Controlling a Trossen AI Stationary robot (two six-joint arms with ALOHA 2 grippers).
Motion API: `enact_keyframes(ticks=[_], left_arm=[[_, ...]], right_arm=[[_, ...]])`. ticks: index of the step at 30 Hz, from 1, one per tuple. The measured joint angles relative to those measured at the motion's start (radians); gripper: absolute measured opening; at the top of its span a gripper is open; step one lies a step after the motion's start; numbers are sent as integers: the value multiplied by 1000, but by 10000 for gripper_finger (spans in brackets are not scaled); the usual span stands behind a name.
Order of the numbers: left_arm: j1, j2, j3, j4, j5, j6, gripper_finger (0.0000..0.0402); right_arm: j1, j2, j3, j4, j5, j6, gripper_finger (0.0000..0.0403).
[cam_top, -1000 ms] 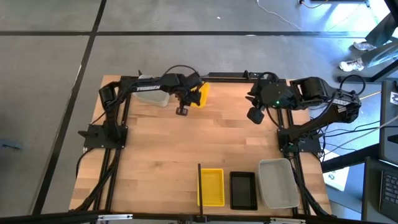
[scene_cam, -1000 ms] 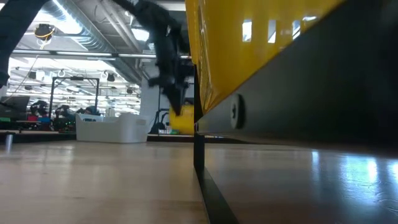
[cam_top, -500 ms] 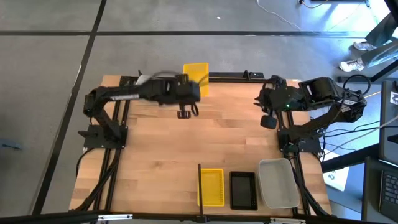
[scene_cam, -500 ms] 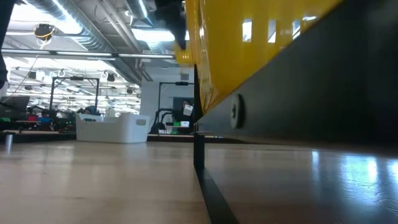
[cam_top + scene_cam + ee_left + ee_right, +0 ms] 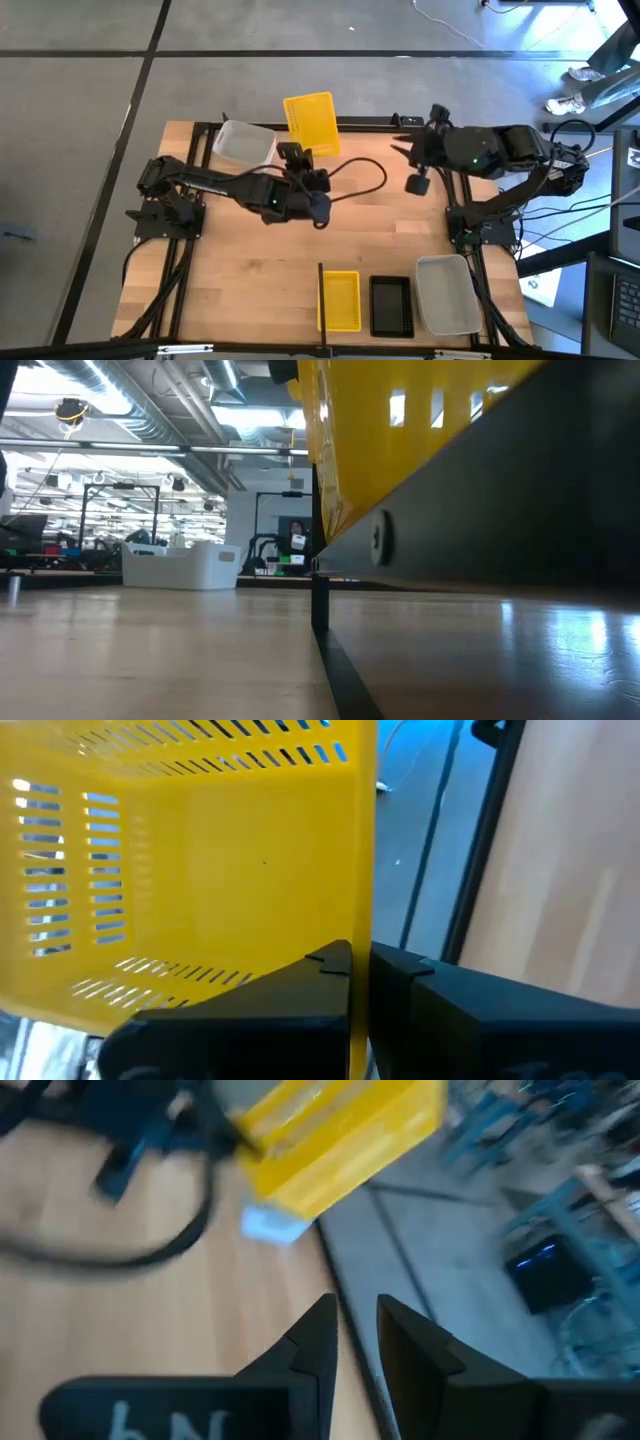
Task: Stack baskets on shelf by color
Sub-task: Stack the yellow bin on top of the yellow bin on the shelf
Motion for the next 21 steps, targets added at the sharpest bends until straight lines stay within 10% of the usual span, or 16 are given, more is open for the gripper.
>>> enact_keyframes(ticks=[7, 14, 21], left_arm=[[-10, -1, -4, -1, -34, 131, 0], [-51, -11, 18, 6, 206, 134, 0], [-80, -12, 32, 49, 87, 254, 0]], right_arm=[[-1, 21, 0, 238, -2, -56, 72], [0, 27, 0, 212, 2, -26, 72], [-2, 46, 0, 213, -23, 116, 72]])
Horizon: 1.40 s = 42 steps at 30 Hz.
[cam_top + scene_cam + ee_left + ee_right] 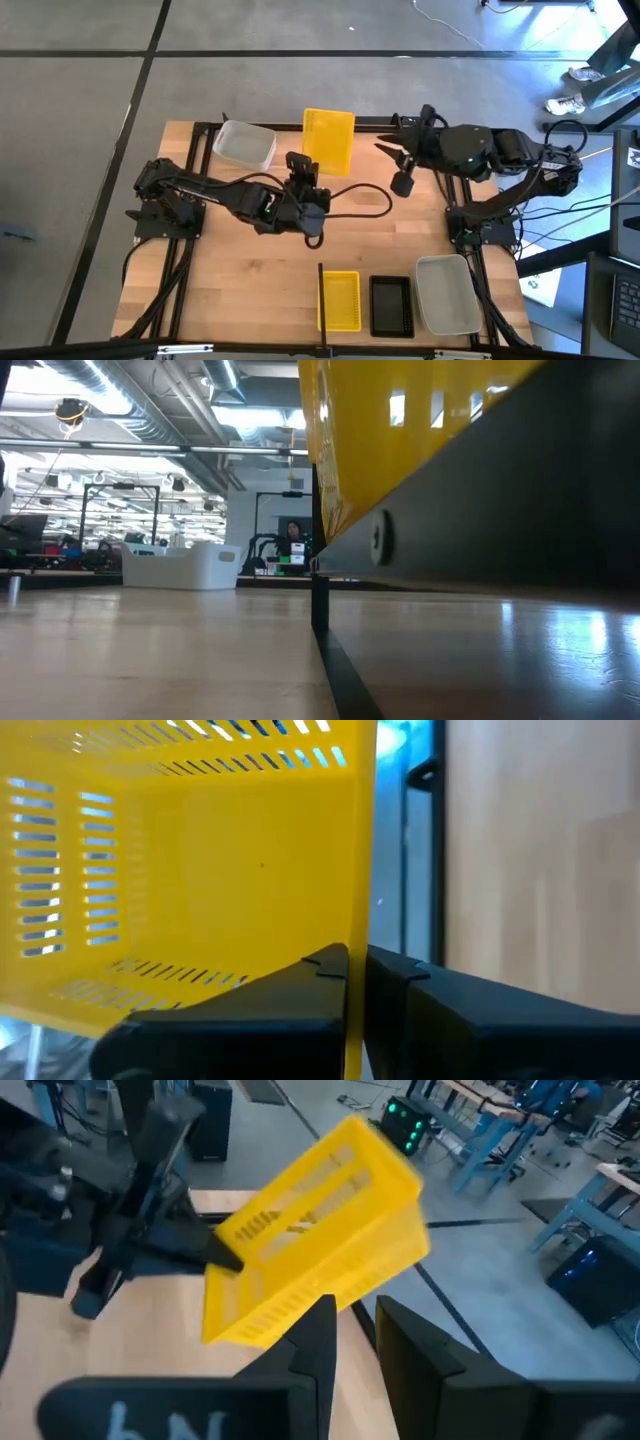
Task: Stack baskets on shelf by color
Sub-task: Stack the yellow bin on top of the yellow bin on the shelf
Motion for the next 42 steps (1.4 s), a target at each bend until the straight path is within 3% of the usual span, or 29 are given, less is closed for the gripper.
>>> enact_keyframes(ticks=[7, 14, 30, 42], left_arm=[[22, 0, 0, -2, -10, 192, 0], [24, 0, 0, -7, 11, 338, 0], [24, 0, 0, -8, 11, 400, 0], [13, 0, 0, -8, 11, 450, 0]], right_arm=[[-4, 65, 0, 31, 10, -255, 72], [-4, 110, 0, 135, 143, -360, 72], [-4, 126, 0, 143, 288, -387, 72], [-68, 154, 0, 63, 261, -323, 72]])
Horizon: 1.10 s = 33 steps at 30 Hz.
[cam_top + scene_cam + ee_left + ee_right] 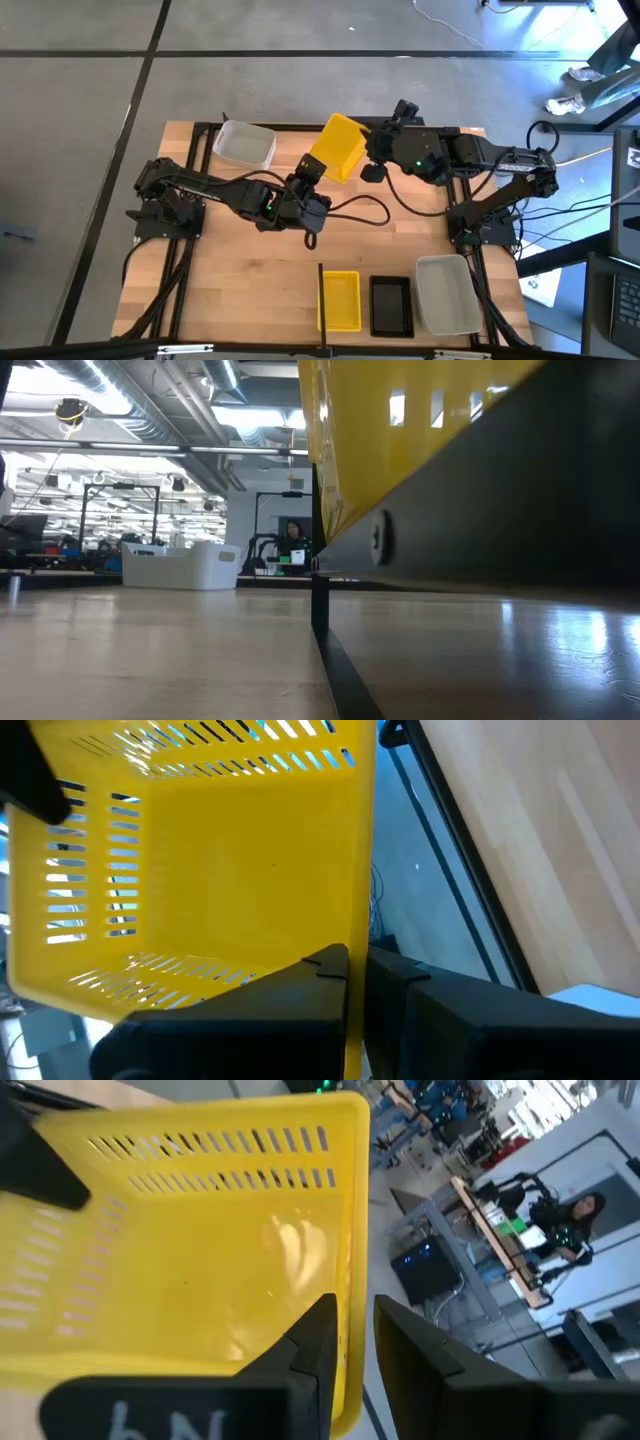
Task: Stack baskets on shelf by color
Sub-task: Stack the yellow bin on top of the yellow bin on the shelf
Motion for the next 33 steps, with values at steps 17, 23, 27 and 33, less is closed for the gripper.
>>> enact_keyframes(ticks=[17, 23, 27, 33], left_arm=[[14, 0, 0, 7, 143, -23, 23], [14, 0, 0, 11, 149, -34, 49], [7, 0, 0, 10, 149, -47, 54], [-42, 0, 0, 10, 150, -143, 52]], right_arm=[[-33, 22, 0, -6, -75, 15, 16], [-32, 22, 0, -7, -78, 16, 5], [-32, 22, 0, -37, -74, 35, 7], [-33, 22, 0, -113, -72, 71, 4]])
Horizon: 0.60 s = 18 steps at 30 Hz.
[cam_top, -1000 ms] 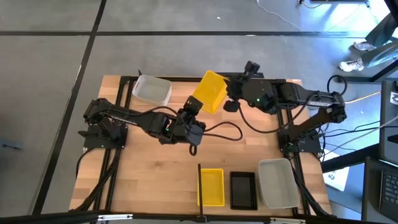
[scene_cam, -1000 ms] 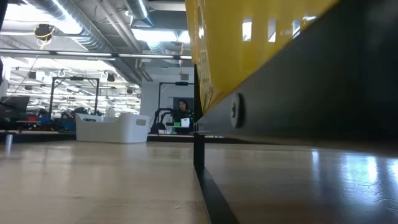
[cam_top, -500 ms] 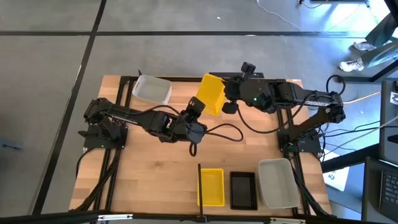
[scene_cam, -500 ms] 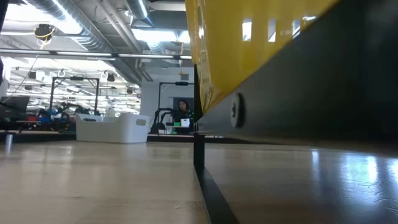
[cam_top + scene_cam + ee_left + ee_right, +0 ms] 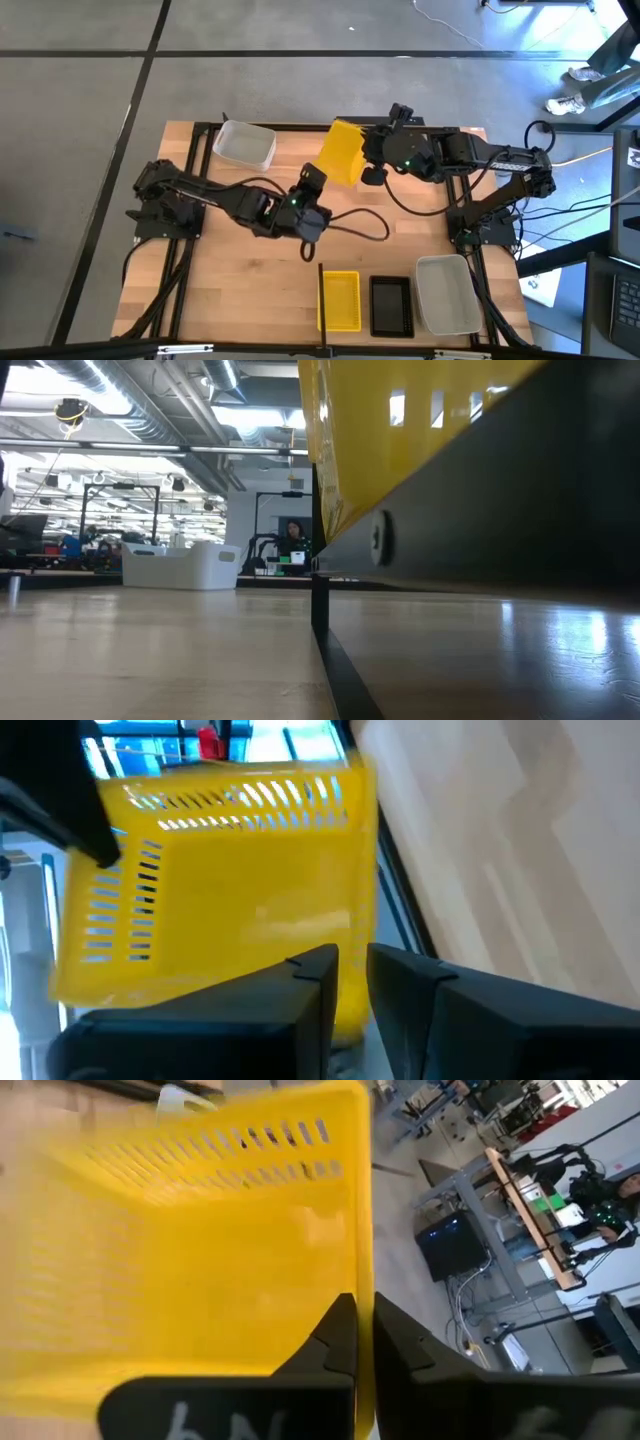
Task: Stack baskets on shelf by color
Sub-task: Stack the yellow bin on top of the yellow bin on the shelf
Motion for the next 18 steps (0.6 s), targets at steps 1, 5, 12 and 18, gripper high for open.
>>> enact_keyframes(ticks=[1, 5, 12, 18], left_arm=[[-10, 0, 0, 1, 0, -8, 53], [-39, 0, 0, 0, 71, -85, 54], [-76, 0, 0, -1, 104, -407, 54], [-113, -31, 3, -23, 101, -722, 51]], right_arm=[[0, 0, 0, -8, 2, 0, 4], [0, 0, 0, -7, 9, -5, 4], [0, -3, 0, -74, 13, -3, 4], [0, -40, 37, -207, -171, 96, 4]])
